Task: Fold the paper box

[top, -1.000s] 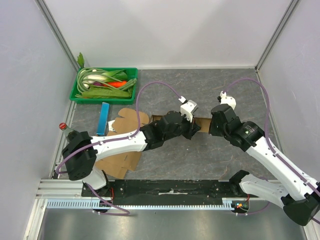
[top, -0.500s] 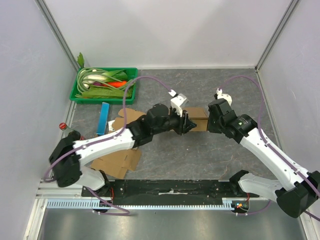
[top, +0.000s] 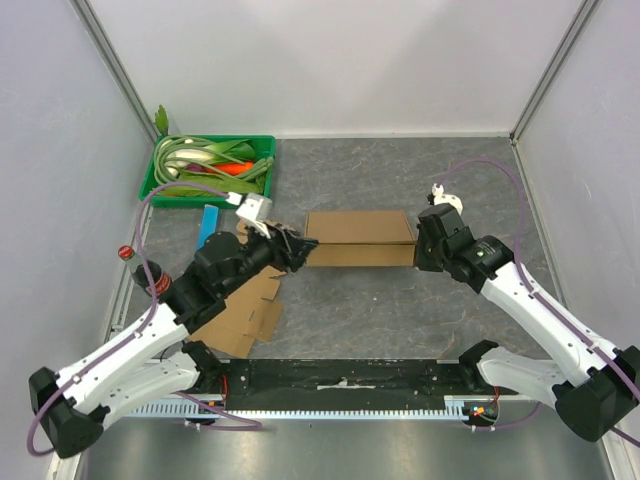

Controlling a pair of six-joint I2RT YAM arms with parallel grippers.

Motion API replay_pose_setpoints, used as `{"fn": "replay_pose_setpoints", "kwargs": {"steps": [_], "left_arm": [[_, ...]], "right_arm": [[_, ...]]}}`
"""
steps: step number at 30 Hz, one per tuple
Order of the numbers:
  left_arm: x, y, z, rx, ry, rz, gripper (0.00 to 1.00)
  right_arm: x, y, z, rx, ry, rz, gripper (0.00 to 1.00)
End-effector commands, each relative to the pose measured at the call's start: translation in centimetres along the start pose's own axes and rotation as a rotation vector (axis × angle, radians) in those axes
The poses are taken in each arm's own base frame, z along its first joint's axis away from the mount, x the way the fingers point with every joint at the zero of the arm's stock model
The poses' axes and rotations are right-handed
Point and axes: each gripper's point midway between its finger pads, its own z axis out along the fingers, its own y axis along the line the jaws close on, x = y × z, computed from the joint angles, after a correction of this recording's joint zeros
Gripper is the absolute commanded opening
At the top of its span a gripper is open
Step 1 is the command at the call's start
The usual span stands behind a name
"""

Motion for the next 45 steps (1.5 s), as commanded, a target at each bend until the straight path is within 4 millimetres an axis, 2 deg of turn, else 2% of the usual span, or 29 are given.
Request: {"fn": "replay_pose_setpoints", "kwargs": {"steps": [1,2,6,9,12,14,16,17,18,20,22,23,29,31,32,34,41,45], "left_arm": [[0.5,4.6,-1.1,-0.159,-0.016,-0.162,0.64],[0.4,5.5,-1.2,-0.184,-0.022,-0.181,0.64],[0.5,6.5,-1.6,-0.211,-0.02,-0.198,0.64],[-0.1,5.5,-1.9,-0.152,-0.032,-0.171,0.64],[-1.1,5.0,-1.9,-0.133,-0.048,-0.145,0.66],[-0.9,5.3,-1.4,-0.149,-0.018,-0.142,0.68],[-2.1,4.9,-0.7,-0.142,-0.005,-0.121,0.73],[-0.2,6.5,0.2,-0.201,0.099,-0.136,0.73],[-2.1,5.9,0.7,-0.19,0.097,-0.116,0.73],[-2.2,7.2,1.9,-0.232,0.16,-0.112,0.72],[-2.5,7.2,2.7,-0.196,0.184,-0.093,0.71],[-3.5,7.1,3.0,-0.184,0.169,-0.086,0.71],[-4.3,7.4,5.0,-0.155,0.179,-0.044,0.7],[-3.7,7.8,5.8,-0.149,0.212,-0.05,0.71],[-4.4,7.8,6.2,-0.145,0.206,-0.05,0.71],[-3.8,7.8,6.8,-0.13,0.246,-0.071,0.7],[-3.8,6.7,6.9,-0.077,0.259,-0.109,0.71],[-3.3,8.4,7.1,-0.154,0.275,-0.075,0.7]], "right_arm": [[-3.3,1.8,-1.8,-0.07,-0.076,0.025,0.0],[-3.5,1.8,-2.1,-0.072,-0.075,0.027,0.0],[-5.2,2.7,-3.9,-0.112,-0.094,0.041,0.0],[-5.5,3.0,-4.7,-0.137,-0.078,0.055,0.0],[-5.6,3.0,-4.5,-0.146,-0.053,0.063,0.0],[-5.6,2.7,-4.1,-0.134,-0.045,0.054,0.0],[-5.7,2.4,-3.7,-0.124,-0.036,0.045,0.0],[-5.8,1.8,-3.5,-0.112,-0.036,0.04,0.0],[-5.8,1.5,-3.3,-0.109,-0.033,0.038,0.0],[-5.9,1.1,-2.9,-0.114,-0.019,0.048,0.0],[-5.7,0.9,-2.5,-0.125,-0.001,0.045,0.0],[-6.1,0.5,-2.3,-0.127,-0.003,0.061,0.0],[-6.7,-0.3,-1.0,-0.147,0.038,0.059,0.0],[-6.7,-0.6,-0.3,-0.143,0.055,0.055,0.0],[-7.0,-0.8,-0.1,-0.141,0.053,0.061,0.0],[-7.2,-0.8,0.3,-0.147,0.066,0.059,0.0],[-8.9,-0.7,1.7,-0.14,0.068,0.034,0.0],[-9.3,-0.3,2.3,-0.155,0.071,0.026,0.0]]}}
